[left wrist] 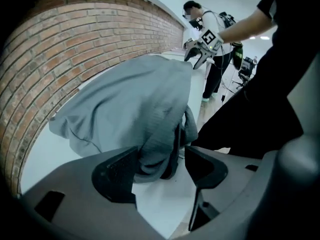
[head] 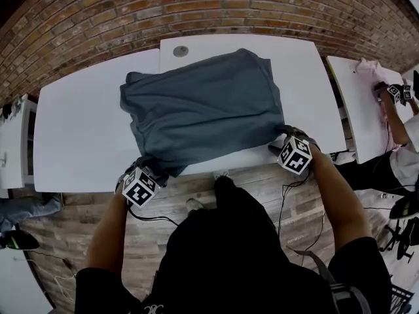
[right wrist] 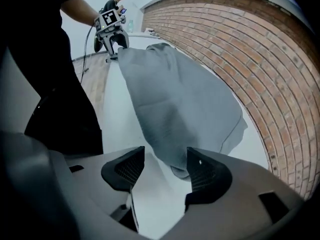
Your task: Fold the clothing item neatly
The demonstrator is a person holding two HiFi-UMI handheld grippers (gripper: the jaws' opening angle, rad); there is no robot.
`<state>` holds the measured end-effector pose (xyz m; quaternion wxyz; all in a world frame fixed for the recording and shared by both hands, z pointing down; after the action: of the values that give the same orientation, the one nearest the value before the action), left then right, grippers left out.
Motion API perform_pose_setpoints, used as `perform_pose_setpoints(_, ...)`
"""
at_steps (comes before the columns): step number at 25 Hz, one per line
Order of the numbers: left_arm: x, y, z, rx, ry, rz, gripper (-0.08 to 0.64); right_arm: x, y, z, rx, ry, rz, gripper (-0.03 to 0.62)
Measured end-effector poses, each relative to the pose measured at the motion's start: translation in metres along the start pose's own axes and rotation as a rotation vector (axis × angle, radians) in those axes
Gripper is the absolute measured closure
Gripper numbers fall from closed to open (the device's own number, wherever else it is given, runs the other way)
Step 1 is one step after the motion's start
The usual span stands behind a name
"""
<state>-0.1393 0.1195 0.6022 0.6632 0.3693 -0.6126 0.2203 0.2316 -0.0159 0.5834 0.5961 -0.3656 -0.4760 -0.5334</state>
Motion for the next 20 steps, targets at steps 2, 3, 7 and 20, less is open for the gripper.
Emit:
perform_pose_setpoints(2,0.001,0.001,0.004,-0.007,0.010,0.017,0.252,0.006,-0.003,-0.005,-0.010,-0.007,-0.002,0.348)
perform_pose_setpoints(3,0.002,0.001,0.006,-0.014,0.020,0.022,0.242,0.008,-0.004,-0.006,-0.019,-0.014,-0.002,0.348)
perform_pose_setpoints(7,0.005,0.002,0.009,-0.063,0.099,0.038,0.239,0.010,-0.006,-0.005,-0.054,-0.075,-0.008,0.355)
perform_pose_setpoints(20,-0.001,0.022,0.005,0.113,-0.026,0.099,0.242,0.011,-0.002,-0.002,0.035,-0.082,-0.052,0.515)
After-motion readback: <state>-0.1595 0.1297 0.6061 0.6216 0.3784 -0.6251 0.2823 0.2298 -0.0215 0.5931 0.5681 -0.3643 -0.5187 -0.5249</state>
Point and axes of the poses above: the fingertips, and each gripper's own axes: x forward along the fingers, z to its left, y out of its underside, the point moved 1 cm from there along -x, backward along the fingers, and after that the axes turned 15 degrees about z, right-handed, at the moved point
